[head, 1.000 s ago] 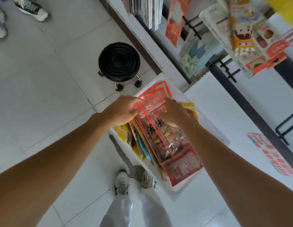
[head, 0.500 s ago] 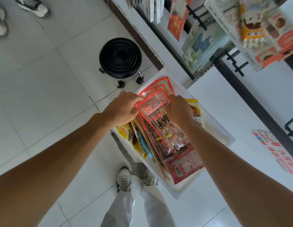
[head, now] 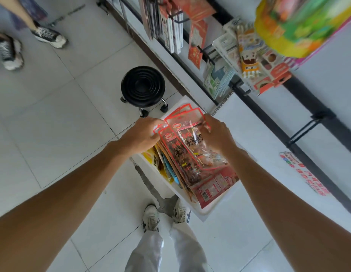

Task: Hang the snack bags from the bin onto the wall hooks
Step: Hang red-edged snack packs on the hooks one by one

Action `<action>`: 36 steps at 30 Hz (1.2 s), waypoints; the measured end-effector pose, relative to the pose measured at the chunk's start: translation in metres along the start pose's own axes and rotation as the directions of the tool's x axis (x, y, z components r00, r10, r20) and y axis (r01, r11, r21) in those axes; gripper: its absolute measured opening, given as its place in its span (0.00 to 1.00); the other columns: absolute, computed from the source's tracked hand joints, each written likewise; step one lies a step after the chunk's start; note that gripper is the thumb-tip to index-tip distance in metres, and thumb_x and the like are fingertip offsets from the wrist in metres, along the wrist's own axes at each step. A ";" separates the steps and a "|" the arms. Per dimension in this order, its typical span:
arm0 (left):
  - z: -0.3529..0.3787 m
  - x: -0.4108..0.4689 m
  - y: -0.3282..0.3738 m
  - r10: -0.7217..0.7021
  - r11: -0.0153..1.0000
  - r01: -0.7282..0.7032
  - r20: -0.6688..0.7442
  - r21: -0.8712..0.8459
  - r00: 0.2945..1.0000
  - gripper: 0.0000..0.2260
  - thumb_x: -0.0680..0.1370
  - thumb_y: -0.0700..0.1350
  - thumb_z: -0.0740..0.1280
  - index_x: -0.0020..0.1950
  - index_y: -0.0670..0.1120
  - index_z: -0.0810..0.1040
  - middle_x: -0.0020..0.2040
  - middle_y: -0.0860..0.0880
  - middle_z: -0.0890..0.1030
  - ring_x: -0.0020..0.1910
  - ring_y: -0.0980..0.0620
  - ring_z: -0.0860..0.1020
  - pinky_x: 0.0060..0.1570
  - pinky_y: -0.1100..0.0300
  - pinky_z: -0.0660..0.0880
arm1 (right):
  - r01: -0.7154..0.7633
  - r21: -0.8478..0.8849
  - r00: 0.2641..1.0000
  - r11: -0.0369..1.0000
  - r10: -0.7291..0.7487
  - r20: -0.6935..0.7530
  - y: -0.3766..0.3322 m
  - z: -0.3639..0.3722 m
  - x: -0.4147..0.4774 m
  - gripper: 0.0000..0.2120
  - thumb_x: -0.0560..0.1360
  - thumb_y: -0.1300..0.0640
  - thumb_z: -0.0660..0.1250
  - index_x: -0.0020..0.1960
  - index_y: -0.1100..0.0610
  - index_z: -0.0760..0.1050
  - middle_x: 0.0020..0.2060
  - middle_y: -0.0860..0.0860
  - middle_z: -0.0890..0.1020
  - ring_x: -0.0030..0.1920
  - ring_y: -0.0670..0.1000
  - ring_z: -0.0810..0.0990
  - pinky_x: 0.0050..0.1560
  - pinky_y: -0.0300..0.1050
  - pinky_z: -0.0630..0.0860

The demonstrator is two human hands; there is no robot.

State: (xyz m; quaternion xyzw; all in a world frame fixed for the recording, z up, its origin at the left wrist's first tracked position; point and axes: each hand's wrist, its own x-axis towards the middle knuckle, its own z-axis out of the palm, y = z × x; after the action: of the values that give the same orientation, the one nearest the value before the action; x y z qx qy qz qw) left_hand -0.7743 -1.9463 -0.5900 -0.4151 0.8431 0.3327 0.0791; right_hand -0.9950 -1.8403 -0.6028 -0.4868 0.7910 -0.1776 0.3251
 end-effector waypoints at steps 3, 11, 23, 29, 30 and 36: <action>-0.020 -0.014 0.016 0.005 1.000 -0.005 -0.005 0.007 1.000 0.22 0.79 0.42 0.64 0.73 0.44 0.68 0.70 0.45 0.72 0.70 0.47 0.68 0.65 0.57 0.66 | 0.022 0.098 0.998 0.995 -0.016 -0.064 -0.019 -0.025 -0.015 0.08 0.81 0.57 0.60 0.59 0.54 0.73 0.42 0.43 0.79 0.40 0.47 0.78 0.35 0.37 0.69; -0.076 -0.053 0.057 -0.015 0.987 0.025 0.065 -0.158 0.998 0.22 0.81 0.47 0.63 0.75 0.48 0.66 0.71 0.46 0.72 0.67 0.49 0.73 0.66 0.53 0.70 | 0.094 0.256 0.984 0.962 -0.051 -0.171 -0.074 -0.088 -0.054 0.06 0.78 0.58 0.61 0.47 0.48 0.73 0.44 0.48 0.84 0.45 0.51 0.81 0.45 0.48 0.76; -0.156 -0.102 0.137 0.143 0.786 -0.186 -0.120 -0.589 0.982 0.15 0.79 0.44 0.69 0.65 0.44 0.76 0.57 0.50 0.81 0.52 0.59 0.79 0.45 0.71 0.73 | 0.312 0.475 0.858 0.823 -0.030 -0.513 -0.150 -0.167 -0.121 0.11 0.75 0.62 0.65 0.42 0.46 0.72 0.31 0.39 0.77 0.35 0.41 0.73 0.44 0.43 0.69; -0.187 -0.127 0.165 0.228 0.747 -0.277 -0.159 -0.604 0.961 0.04 0.77 0.47 0.70 0.51 0.54 0.79 0.46 0.56 0.83 0.43 0.65 0.80 0.47 0.63 0.72 | 0.333 0.437 0.838 0.836 -0.049 -0.544 -0.169 -0.198 -0.167 0.09 0.78 0.64 0.64 0.44 0.52 0.73 0.31 0.36 0.79 0.36 0.36 0.76 0.48 0.39 0.71; -0.192 -0.131 0.173 0.249 0.734 -0.304 -0.176 -0.608 0.952 0.04 0.77 0.46 0.70 0.51 0.53 0.79 0.47 0.55 0.83 0.44 0.65 0.80 0.46 0.65 0.72 | 0.339 0.422 0.830 0.840 -0.056 -0.555 -0.172 -0.206 -0.175 0.07 0.78 0.64 0.64 0.45 0.53 0.73 0.31 0.35 0.80 0.36 0.35 0.76 0.48 0.39 0.71; -0.216 -0.148 0.215 0.368 0.688 -0.405 -0.191 -0.602 0.910 0.05 0.77 0.45 0.71 0.52 0.49 0.80 0.47 0.54 0.84 0.47 0.59 0.82 0.45 0.64 0.74 | 0.409 0.347 0.753 0.844 -0.098 -0.650 -0.189 -0.243 -0.225 0.06 0.78 0.64 0.63 0.45 0.55 0.72 0.37 0.46 0.83 0.42 0.47 0.82 0.52 0.53 0.77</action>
State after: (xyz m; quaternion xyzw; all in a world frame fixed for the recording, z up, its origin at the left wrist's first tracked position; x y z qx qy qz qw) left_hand -0.8098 -1.8924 -0.2580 -0.2395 0.7527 0.5923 -0.1593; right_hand -0.9677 -1.7373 -0.2366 -0.4154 0.7091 -0.5543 0.1322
